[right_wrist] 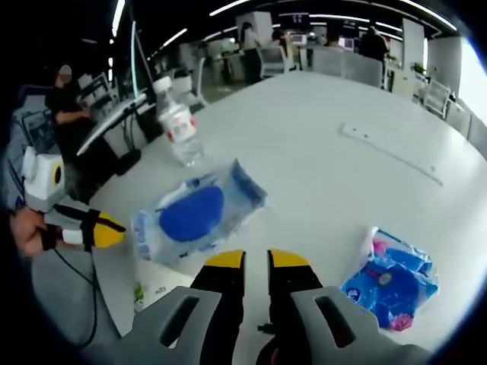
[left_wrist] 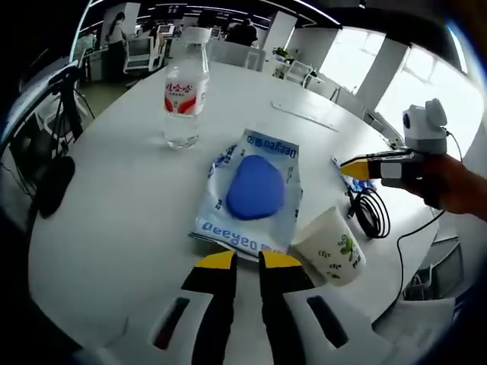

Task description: Arrange the tabletop items into an orderly group along one side of the table until the central work area is clear of visible clutter.

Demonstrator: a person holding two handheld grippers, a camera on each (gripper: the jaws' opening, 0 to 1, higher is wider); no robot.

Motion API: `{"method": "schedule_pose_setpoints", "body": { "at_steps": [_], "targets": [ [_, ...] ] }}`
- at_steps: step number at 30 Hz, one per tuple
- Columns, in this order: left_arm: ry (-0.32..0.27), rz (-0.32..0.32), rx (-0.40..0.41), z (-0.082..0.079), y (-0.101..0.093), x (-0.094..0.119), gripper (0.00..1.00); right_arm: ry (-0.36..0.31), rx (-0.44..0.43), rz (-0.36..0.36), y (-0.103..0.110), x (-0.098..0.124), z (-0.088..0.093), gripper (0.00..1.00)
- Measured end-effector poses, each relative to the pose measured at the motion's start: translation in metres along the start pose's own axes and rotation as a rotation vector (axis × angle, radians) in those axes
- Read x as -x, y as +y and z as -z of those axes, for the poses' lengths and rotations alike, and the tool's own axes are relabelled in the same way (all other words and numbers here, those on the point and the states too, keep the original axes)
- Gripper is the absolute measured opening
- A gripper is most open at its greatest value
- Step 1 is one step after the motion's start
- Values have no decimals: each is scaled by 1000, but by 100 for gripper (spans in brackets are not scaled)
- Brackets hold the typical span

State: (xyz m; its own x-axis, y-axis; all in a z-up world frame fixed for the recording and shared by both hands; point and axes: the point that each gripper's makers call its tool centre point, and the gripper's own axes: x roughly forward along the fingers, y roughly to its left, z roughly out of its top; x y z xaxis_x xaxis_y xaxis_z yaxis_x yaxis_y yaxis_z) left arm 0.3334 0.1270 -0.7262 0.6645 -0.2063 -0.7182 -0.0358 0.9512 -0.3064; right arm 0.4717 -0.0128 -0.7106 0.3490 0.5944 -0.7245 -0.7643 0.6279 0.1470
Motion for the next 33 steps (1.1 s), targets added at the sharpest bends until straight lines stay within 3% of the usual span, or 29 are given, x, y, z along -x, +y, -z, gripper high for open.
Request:
{"method": "schedule_pose_setpoints", "body": {
  "at_steps": [12, 23, 26, 33],
  "targets": [
    [12, -14, 49, 5, 4, -6, 10, 14, 54, -40, -5, -32, -25, 9],
    [29, -6, 122, 11, 2, -11, 11, 57, 101, -67, -9, -60, -36, 13],
    [31, -10, 132, 12, 4, -12, 10, 63, 93, -72, -13, -68, -39, 14],
    [37, -16, 160, 14, 6, -13, 11, 97, 110, -94, -3, -77, -31, 14]
  ]
}}
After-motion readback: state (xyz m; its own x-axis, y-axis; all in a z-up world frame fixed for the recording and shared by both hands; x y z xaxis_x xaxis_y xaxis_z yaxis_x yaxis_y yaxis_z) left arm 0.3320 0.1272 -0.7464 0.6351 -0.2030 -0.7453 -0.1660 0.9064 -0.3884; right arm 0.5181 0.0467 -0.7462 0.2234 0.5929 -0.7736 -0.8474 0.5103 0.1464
